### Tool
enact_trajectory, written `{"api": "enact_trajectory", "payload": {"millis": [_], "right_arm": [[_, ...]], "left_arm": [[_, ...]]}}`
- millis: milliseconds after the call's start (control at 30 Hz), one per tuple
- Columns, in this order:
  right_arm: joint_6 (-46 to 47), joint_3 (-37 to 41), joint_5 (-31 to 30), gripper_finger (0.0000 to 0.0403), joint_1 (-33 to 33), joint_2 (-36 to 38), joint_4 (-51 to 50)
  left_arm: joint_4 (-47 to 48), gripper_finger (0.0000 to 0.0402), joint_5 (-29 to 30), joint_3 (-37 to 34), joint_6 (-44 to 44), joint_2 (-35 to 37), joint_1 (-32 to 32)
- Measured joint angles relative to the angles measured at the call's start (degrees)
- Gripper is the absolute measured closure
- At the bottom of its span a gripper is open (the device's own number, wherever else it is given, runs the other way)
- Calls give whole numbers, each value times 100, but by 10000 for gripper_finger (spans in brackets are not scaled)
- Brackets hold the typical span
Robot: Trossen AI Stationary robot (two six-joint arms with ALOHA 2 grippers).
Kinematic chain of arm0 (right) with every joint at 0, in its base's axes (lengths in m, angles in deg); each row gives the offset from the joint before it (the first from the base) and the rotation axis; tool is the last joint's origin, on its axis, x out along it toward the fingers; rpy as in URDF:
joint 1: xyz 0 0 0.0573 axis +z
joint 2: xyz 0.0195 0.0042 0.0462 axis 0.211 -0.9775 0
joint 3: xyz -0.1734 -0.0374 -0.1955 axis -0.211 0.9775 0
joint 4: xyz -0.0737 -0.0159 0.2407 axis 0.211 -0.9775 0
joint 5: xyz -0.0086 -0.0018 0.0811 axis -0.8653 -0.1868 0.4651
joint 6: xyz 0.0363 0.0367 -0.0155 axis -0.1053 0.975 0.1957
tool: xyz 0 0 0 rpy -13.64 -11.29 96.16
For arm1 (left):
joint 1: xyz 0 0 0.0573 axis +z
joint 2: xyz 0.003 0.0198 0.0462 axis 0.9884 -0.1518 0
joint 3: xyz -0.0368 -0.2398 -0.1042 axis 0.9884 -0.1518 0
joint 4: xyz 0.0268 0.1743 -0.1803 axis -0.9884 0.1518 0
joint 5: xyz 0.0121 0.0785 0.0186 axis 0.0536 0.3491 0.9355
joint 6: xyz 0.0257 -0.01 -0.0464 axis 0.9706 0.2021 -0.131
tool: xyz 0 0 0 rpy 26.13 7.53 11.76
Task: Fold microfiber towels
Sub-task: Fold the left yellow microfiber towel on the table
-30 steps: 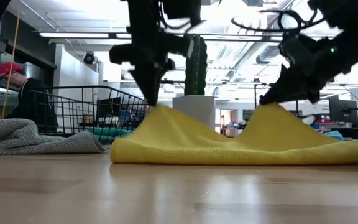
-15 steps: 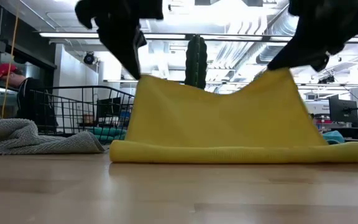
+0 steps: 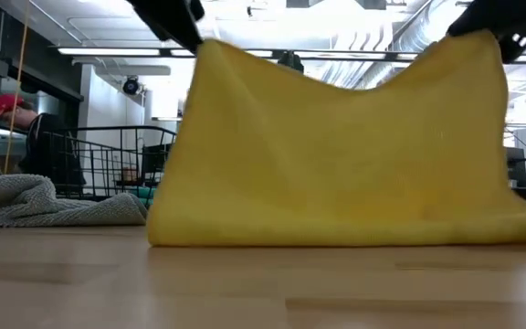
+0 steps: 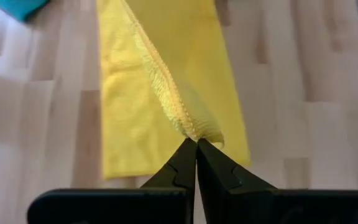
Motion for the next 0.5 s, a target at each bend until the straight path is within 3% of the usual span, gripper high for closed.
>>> {"api": "enact_trajectory", "payload": {"millis": [333,500], "right_arm": [[1209,2,-47,403,168,-12,-826],[906,2,2,403,393,-2,-380]], "left_arm": [[-34,402,382,4,-453,-182,-446],[-64,402,625,2,-315,-525,-453]]}}
